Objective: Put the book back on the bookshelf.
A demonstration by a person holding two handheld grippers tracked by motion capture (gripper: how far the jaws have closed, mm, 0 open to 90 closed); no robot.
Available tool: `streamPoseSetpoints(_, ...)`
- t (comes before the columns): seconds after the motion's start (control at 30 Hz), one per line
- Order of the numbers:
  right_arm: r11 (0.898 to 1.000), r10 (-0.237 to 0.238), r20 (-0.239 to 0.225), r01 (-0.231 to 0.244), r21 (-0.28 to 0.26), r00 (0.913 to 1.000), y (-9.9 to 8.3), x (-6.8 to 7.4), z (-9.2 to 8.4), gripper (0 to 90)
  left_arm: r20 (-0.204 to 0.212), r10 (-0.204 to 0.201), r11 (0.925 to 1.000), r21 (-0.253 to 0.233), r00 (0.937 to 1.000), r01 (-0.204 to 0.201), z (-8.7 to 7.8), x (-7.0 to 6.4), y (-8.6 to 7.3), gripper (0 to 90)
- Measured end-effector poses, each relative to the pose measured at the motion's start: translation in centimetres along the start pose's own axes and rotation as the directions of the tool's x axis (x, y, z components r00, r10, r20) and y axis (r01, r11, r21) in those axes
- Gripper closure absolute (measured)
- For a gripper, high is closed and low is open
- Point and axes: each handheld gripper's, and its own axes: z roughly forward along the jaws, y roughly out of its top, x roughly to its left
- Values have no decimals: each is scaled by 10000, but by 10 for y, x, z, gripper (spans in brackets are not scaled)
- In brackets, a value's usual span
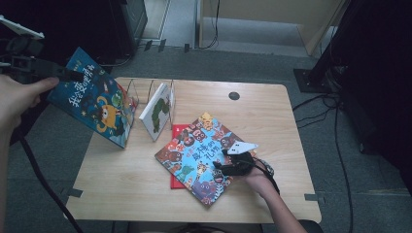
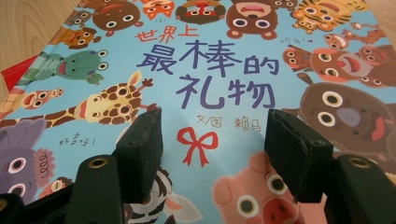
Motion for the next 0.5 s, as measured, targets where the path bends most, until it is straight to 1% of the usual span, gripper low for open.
streamPoseSetpoints(0.07, 10000, 13, -17, -13, -62, 10000, 1, -1, 0, 373, 33, 129, 9999, 88, 9999, -130, 4, -5, -5, 440)
streamPoseSetpoints(0.13, 10000, 2, -42, -2, -55, 10000, 1, -1, 0, 374, 176, 155, 9998, 78, 9997, -157, 8, -8, -10, 440)
streamPoseSetpoints(0.2, 10000, 15, -48, -15, 2, 10000, 1, -2, 0, 376, 114, 231, 9996, 145, 9997, -233, 13, -10, -15, 439)
streamPoseSetpoints(0.23, 10000, 19, -42, -19, -11, 10000, 1, -2, 0, 376, 49, 250, 9996, 145, 9997, -250, 16, -11, -18, 436)
streamPoseSetpoints(0.33, 10000, 37, -55, -37, -18, 10000, 2, -2, 0, 378, 253, 281, 9995, 129, 9993, -284, 26, -12, -27, 436)
streamPoseSetpoints(0.43, 10000, 72, -27, -72, 8, 10000, 2, -2, 0, 379, 161, 461, 9987, 230, 9988, -465, 38, -16, -37, 436)
streamPoseSetpoints(0.5, 10000, 88, -31, -88, 27, 10000, 1, -3, 0, 379, 262, 515, 9983, 273, 9983, -522, 45, -18, -42, 436)
